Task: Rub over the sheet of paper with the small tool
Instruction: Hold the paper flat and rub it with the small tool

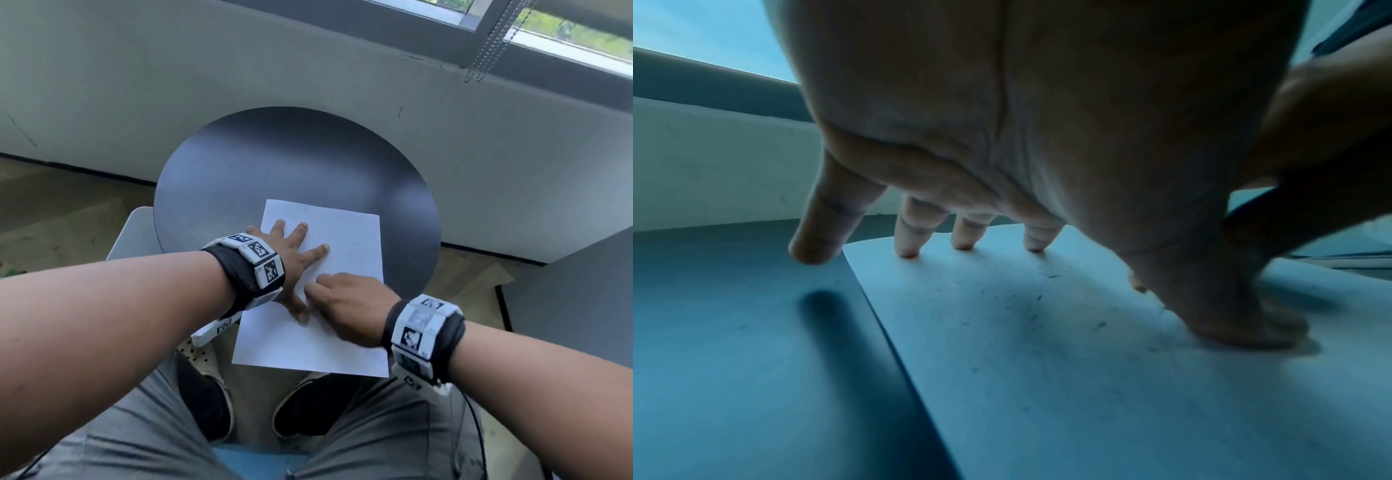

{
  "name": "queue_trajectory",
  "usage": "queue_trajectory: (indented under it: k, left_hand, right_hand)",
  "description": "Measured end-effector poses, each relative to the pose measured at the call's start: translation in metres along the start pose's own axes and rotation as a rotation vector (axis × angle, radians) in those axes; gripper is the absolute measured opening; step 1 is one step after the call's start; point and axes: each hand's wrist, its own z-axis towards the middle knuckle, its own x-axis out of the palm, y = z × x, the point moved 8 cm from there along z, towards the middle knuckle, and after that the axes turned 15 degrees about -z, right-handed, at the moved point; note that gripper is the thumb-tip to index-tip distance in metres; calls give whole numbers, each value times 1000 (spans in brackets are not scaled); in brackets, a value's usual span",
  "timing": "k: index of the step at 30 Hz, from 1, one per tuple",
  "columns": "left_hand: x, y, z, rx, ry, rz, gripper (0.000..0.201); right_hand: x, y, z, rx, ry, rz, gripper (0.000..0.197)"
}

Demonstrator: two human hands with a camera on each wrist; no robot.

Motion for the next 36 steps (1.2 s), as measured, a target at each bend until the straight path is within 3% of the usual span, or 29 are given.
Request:
queue_trajectory:
  k: [2, 5, 7, 10, 12, 15, 16, 18, 20, 21, 24, 26, 27, 30, 33, 34, 36]
  left_hand:
    - [1, 0, -1, -1, -4, -1, 135]
    - [0, -2, -1, -2, -8, -3, 136]
    - [-1, -2, 0, -10, 2, -4, 137]
    - [-2, -1, 0, -20, 22, 1, 138]
    - [-2, 0, -1, -21, 24, -7, 138]
    - [-3, 0, -1, -25, 24, -8, 138]
    - [-3, 0, -2, -29, 26, -6, 138]
    - [-4, -1, -2, -34, 35, -10, 138]
    - [-3, -1, -4, -36, 47, -8, 137]
    - [-3, -1, -4, -35, 51, -7, 136]
    - [-2, -2, -4, -32, 59, -20, 131]
    - [-3, -2, -3, -34, 63, -21, 131]
    - [-3, -2, -2, -35, 64, -15, 131]
    - [-4, -1, 0, -14, 42, 3, 132]
    - [-1, -5, 1, 7, 23, -24, 129]
    - [1, -7, 0, 9, 27, -40, 129]
    - [3, -9, 0, 22, 35, -67, 130]
  right_hand:
    - [2, -37, 5, 125, 40, -19, 14]
    - [0, -83, 8, 371, -33, -41, 10]
    - [4, -52, 8, 275, -28, -22, 9]
    - [7, 1, -5, 5, -33, -59, 13]
    - [6, -22, -4, 60, -47, -94, 15]
    - [9, -75, 4, 346, -47, -41, 22]
    - [8, -74, 6, 366, -63, -28, 19]
    - [8, -38, 9, 249, -66, -10, 7]
    - [11, 0, -1, 35, -42, -26, 10]
    - [10, -2, -7, -1, -44, -30, 12]
    - [16, -61, -10, 218, -26, -19, 30]
    - [20, -94, -12, 403, -39, 15, 28]
    - [20, -94, -12, 425, -59, 14, 23]
    - [22, -45, -10, 252, -67, -1, 9]
    - [20, 0, -19, -36, -97, -20, 18]
    - [19, -6, -19, -32, -102, -28, 17]
    - [17, -39, -15, 124, -75, -12, 22]
